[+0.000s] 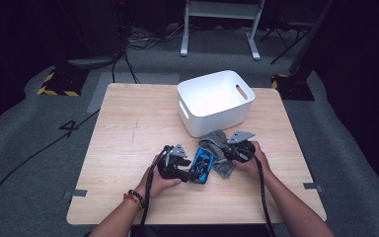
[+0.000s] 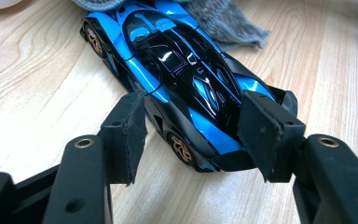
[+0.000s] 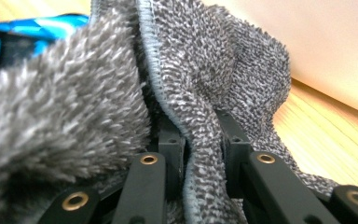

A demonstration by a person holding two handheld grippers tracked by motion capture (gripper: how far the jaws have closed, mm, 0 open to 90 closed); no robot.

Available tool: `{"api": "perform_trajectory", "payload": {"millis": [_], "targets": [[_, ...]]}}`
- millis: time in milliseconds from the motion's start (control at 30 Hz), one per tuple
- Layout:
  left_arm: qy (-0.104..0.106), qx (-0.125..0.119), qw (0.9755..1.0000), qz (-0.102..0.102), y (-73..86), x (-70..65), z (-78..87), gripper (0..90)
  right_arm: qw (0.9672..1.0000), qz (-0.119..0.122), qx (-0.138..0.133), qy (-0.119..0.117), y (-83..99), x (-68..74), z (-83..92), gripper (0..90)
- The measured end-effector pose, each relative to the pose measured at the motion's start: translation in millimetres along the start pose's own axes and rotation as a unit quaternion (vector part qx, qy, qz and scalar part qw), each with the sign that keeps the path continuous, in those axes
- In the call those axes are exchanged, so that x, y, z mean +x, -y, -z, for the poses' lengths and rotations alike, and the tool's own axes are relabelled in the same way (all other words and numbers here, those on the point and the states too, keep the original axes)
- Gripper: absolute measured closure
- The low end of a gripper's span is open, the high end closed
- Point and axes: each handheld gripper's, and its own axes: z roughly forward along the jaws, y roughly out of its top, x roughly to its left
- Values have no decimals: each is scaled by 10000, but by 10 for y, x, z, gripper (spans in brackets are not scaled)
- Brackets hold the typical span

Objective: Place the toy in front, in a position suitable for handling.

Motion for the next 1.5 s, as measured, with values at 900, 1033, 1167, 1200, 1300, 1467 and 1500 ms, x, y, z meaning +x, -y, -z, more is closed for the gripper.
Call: {"api": "perform_trajectory", "payload": {"millis": [900,1033,1167,1200,1300,1467,1500], "targets": [[68,-89,9999,-16,21,4,4,414,9798,1011,-16,-1723,91,859,372,758],[81,-64,9999,6,21,4,6,414,9764,1083,-18,-1870,100,920,397,757],[49,-13,10000,72,18,9,7,418,9769,1053,-38,-1860,109,850,360,772],[39,-17,10000,77,14,8,4,420,9780,1069,-37,-1791,105,822,350,773],[-114,39,9999,44,-19,27,9,423,9815,967,-70,-1649,97,703,303,774],[-32,18,9999,157,-2,71,10,444,9877,784,-48,-1348,80,493,240,772],[-50,28,9999,137,-6,70,11,444,9885,725,-46,-1330,75,449,222,772]]}}
